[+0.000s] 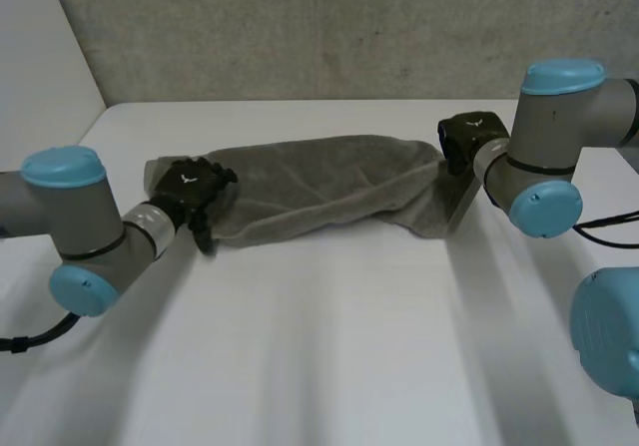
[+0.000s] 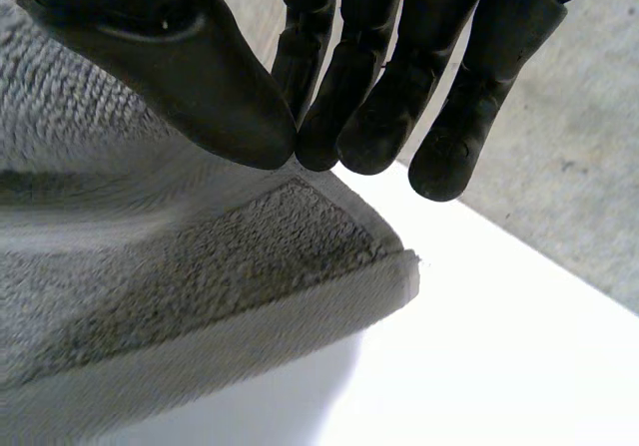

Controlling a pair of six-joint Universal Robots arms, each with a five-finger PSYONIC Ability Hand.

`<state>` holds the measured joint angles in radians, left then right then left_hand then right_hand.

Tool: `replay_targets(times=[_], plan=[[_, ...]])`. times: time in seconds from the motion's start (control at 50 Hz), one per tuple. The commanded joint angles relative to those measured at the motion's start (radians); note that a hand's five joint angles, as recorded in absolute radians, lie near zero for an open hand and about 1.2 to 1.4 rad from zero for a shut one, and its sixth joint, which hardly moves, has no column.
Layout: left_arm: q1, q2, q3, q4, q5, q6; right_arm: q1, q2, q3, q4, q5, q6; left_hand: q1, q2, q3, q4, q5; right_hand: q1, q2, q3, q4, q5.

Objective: Fold the towel.

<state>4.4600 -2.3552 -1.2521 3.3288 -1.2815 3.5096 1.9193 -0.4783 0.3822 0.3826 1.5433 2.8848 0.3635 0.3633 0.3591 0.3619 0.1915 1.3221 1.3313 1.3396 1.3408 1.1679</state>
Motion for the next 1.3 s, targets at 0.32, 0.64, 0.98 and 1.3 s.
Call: replay_targets(times=[0.32,0.64,0.98,1.3], plan=[[-0.042,-0.068,0.1,-0.032,-0.012,-0.026,-0.065,0.0,0.021,0.012,0.037,0.096,0.916,0.916,0.92,0.917,0.913,0.074,0.065,0.057,0.055,0.054],[-0.021,0.269,0.076,-0.067,-0.154,-0.027,-0.071,-0.285,0.109,0.176,-0.106,0.101,1.033,1.033,1.037,1.034,1.03,0.074,0.065,0.057,0.055,0.054],[0.09,0.449,0.04,-0.264,-0.053,0.002,-0.075,-0.632,0.422,0.22,-0.114,-0.256,1.033,1.033,1.037,1.034,1.03,0.074,0.065,0.057,0.055,0.054],[0.074,0.077,0.405,-0.236,-0.061,0.27,0.038,-0.364,0.146,-0.085,-0.02,-0.38,1.033,1.033,1.037,1.034,1.03,0.074,0.065,0.057,0.055,0.054]])
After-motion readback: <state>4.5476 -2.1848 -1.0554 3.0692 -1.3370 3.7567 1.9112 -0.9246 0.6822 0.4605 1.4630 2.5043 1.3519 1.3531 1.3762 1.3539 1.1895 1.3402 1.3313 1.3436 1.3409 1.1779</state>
